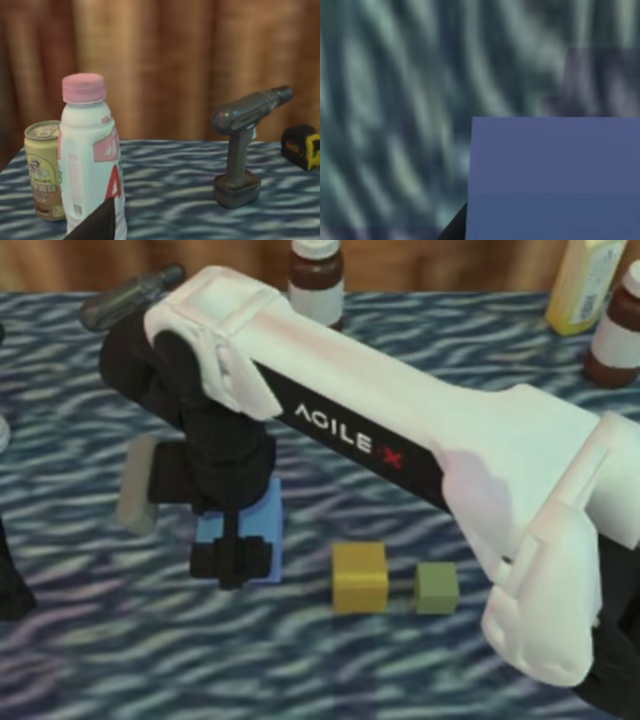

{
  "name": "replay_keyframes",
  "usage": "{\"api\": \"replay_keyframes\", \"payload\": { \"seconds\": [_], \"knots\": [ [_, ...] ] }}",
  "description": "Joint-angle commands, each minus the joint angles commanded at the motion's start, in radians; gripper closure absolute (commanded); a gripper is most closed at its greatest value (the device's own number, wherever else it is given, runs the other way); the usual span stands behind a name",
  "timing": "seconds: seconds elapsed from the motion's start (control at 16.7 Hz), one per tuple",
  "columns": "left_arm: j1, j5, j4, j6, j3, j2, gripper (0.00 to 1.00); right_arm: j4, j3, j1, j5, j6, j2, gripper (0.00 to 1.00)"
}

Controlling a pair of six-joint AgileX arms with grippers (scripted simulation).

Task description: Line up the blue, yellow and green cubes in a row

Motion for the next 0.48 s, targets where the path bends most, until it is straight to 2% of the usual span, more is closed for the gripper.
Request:
{"api": "replay_keyframes", "payload": {
  "seconds": [0.24,0.48],
  "knots": [
    [0.0,0.0,0.0,0.0,0.0,0.0,0.0,0.018,-0.018,-0.003,-0.001,0.001,-0.007,1.0],
    [0.0,0.0,0.0,0.0,0.0,0.0,0.0,0.142,-0.16,-0.004,-0.001,0.003,-0.024,1.0]
  ]
}}
